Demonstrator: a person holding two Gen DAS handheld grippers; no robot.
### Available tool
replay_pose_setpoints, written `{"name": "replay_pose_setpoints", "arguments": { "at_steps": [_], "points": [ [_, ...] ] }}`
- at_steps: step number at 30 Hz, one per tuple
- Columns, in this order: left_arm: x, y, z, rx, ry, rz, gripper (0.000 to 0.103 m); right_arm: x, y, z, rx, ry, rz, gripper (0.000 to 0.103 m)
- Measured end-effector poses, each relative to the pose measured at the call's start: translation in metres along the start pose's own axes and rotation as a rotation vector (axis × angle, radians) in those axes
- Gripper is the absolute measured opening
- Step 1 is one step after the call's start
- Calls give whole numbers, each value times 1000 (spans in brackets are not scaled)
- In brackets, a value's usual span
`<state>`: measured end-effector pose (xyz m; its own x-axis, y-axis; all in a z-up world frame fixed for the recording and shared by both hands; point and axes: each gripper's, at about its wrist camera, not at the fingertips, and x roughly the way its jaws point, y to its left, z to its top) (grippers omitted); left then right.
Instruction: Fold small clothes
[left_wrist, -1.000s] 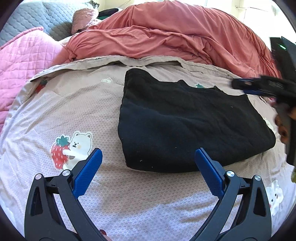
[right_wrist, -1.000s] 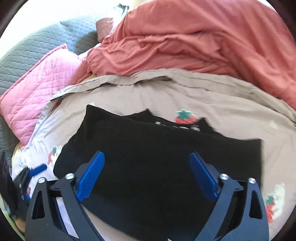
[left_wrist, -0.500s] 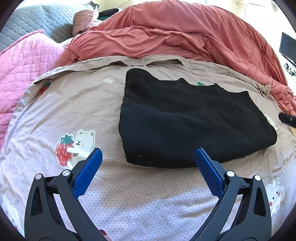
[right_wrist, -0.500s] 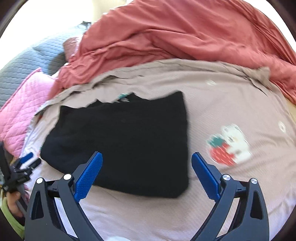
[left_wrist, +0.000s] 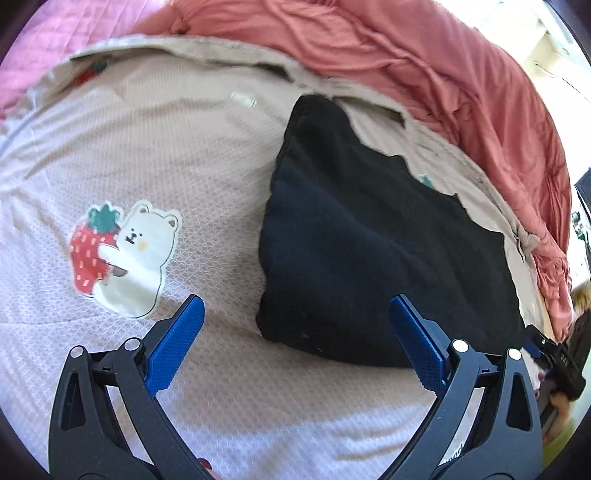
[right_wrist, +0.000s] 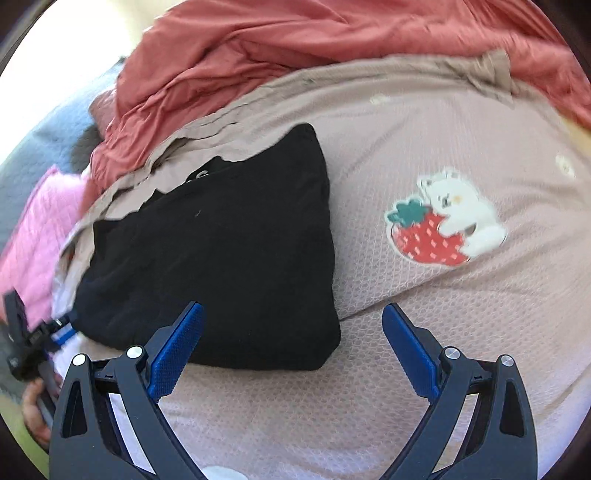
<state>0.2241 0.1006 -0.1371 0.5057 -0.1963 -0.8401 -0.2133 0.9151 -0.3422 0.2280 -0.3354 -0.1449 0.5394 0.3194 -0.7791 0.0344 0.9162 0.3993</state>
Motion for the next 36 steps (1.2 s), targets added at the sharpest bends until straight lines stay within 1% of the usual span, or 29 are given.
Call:
{"name": "replay_pose_setpoints", "arguments": {
  "at_steps": [1, 3, 4, 5, 6, 7, 8, 9, 10, 11, 12, 13, 14, 16, 17, 18, 19, 20, 22, 23, 24, 25, 26, 29, 32, 36],
  "points": [
    [5, 2, 1, -7, 13, 8, 94, 2, -2, 1, 21, 5, 5, 95],
    [15, 5, 2, -28, 38, 6, 94, 8, -4, 2, 45, 16, 29, 86],
    [19, 6, 3, -36, 48, -1, 94, 12, -4, 3, 53, 27, 37, 78],
    [23, 5, 3, -31, 40, -10, 94, 16, -5, 3, 69, 42, 40, 70],
    [25, 4, 2, -25, 43, -11, 94, 21, -7, 3, 96, 61, 60, 66],
    [28, 1, 1, -9, 48, -10, 94, 26, -9, 3, 123, 74, 83, 57],
    [30, -2, 0, 5, 51, -9, 90, 28, -10, 3, 140, 83, 99, 46],
    [30, -6, 1, 19, 56, -24, 64, 29, -9, 3, 145, 89, 112, 42],
    [27, -8, 1, 41, 49, -60, 47, 28, -7, 5, 143, 86, 111, 37],
    [25, -11, 2, 45, 52, -57, 40, 23, -6, 6, 140, 70, 116, 31],
    [21, -14, 2, 49, 50, -58, 30, 18, -8, 8, 144, 56, 128, 30],
    [16, -12, 2, 53, 31, -91, 26, 14, -10, 8, 156, 41, 143, 29],
    [12, -12, 3, 44, 22, -111, 26, 9, -13, 8, 176, 30, 161, 29],
    [6, -7, 3, 20, 5, -155, 27, 9, -16, 6, 187, 40, 178, 31],
    [11, -4, 2, 5, 29, -175, 37, 12, -17, 4, 184, 56, 168, 31],
    [17, 1, 0, -16, 60, -199, 51, 16, -19, 2, 186, 75, 158, 31],
    [23, 6, -2, -35, 87, -216, 56, 20, -23, -2, 208, 98, 163, 33],
    [26, 8, -4, -43, 95, -220, 57, 23, -26, -5, 237, 103, 180, 34],
    [27, 12, -8, -50, 86, -223, 56, 25, -27, -5, 257, 103, 195, 34],
    [26, 11, -8, -50, 81, -223, 47, 25, -24, -4, 250, 104, 195, 32],
    [25, 11, -7, -45, 78, -216, 26, 25, -22, -2, 239, 106, 193, 30],
    [23, 9, -5, -44, 82, -224, 26, 23, -17, 1, 215, 102, 191, 24],
    [23, 7, -3, -37, 85, -223, 24, 21, -16, 2, 200, 98, 186, 23],
    [15, -2, 1, 26, 82, -192, 21, 9, -10, 10, 171, 76, 186, 21],
    [6, -9, 5, 61, 71, -174, 19, -4, -7, 15, 142, 62, 188, 19],
    [-9, -15, 2, 118, 54, -144, 18, -19, -4, 15, 106, 57, 172, 18]
  ]
}}
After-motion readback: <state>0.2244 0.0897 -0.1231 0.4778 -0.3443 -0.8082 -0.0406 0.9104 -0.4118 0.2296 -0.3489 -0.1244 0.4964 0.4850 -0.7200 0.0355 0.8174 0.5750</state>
